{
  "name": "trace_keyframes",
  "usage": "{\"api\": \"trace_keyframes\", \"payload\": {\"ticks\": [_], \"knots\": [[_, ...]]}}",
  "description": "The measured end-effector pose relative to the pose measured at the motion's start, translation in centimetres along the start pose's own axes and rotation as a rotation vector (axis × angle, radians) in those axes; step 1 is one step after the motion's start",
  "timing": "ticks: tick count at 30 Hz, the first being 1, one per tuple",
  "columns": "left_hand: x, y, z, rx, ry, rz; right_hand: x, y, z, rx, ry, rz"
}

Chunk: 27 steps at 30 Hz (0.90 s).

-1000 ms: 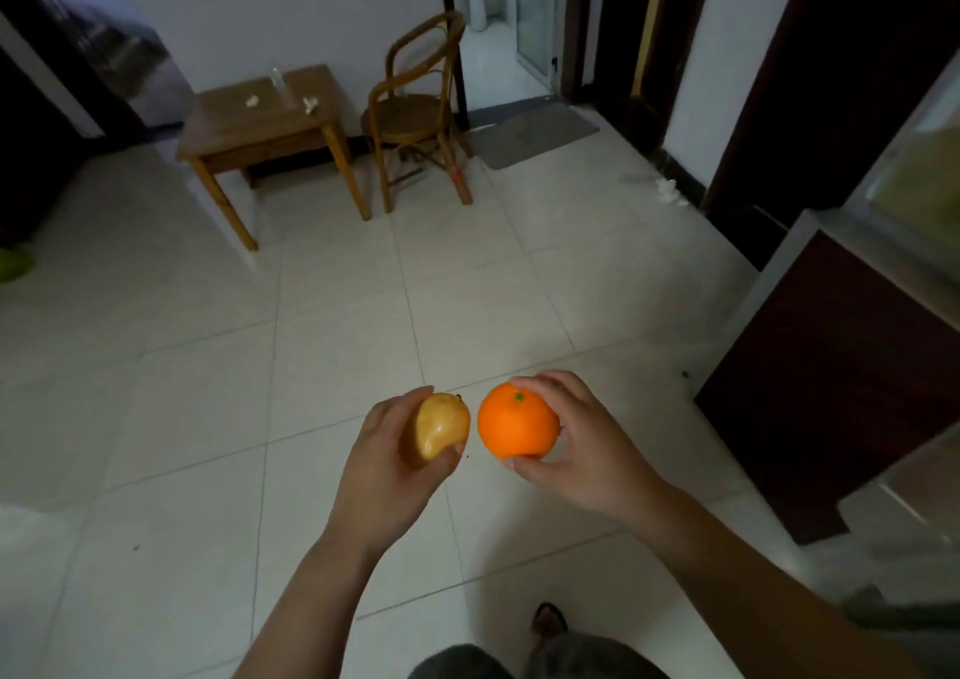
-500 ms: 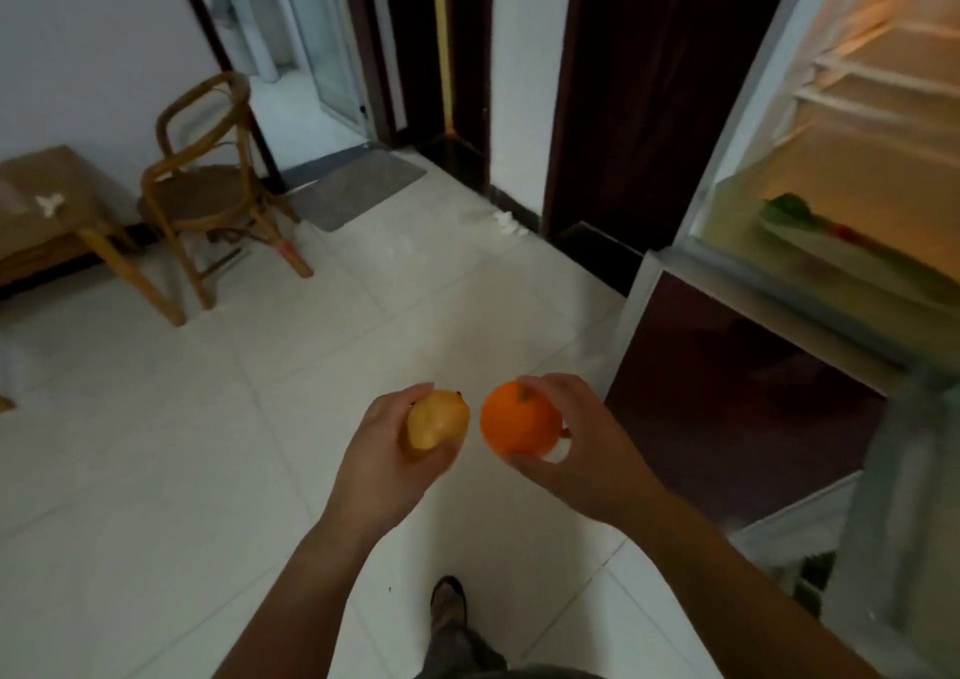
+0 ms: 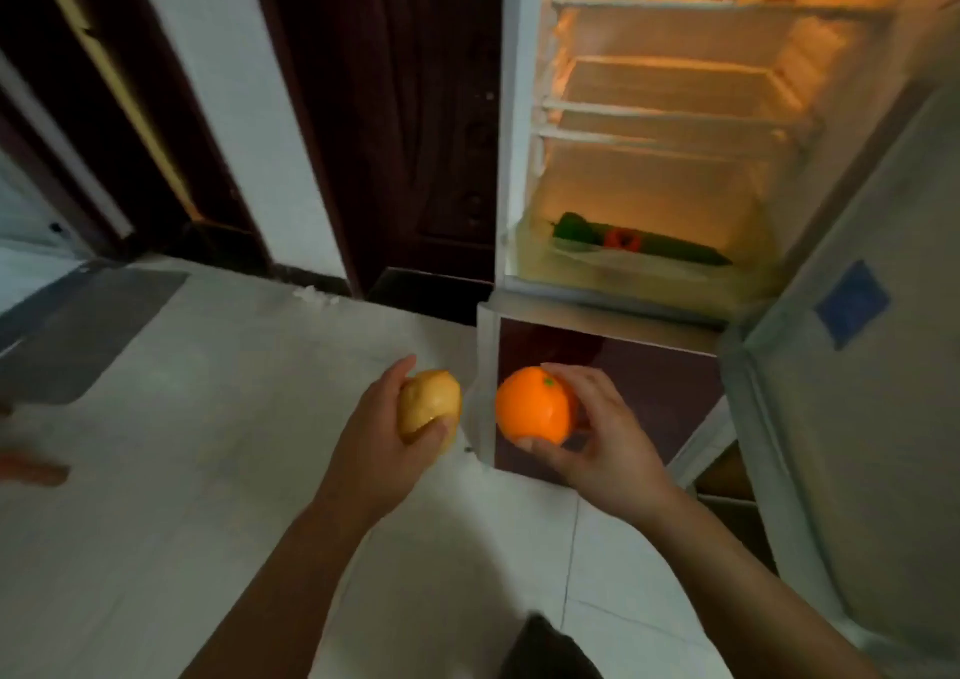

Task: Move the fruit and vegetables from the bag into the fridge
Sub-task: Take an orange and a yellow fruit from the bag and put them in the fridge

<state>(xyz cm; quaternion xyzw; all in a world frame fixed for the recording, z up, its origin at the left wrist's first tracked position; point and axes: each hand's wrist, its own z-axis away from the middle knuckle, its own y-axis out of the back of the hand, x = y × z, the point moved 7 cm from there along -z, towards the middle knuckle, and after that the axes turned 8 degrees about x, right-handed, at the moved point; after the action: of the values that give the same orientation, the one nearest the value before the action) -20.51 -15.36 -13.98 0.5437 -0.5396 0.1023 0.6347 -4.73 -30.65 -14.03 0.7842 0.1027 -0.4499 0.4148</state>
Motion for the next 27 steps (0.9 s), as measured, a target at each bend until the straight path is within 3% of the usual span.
{"api": "trace_keyframes", "payload": {"ticks": [11,20,27], "knots": [[6.7,-11.7,-17.0,-0.189,-0.246,-0.003,7.8,6.4,-13.0,0.339,-0.093,0.032],[10.7,-19.0,-29.5,-0.205,-0.289,-0.014,13.2,11.1,-25.3,0.450,-0.074,0.101],[10.4,-21.9,-33.8,-0.241,-0.267,-0.014,17.2,12.7,-27.9,0.533,-0.237,0.085]]}}
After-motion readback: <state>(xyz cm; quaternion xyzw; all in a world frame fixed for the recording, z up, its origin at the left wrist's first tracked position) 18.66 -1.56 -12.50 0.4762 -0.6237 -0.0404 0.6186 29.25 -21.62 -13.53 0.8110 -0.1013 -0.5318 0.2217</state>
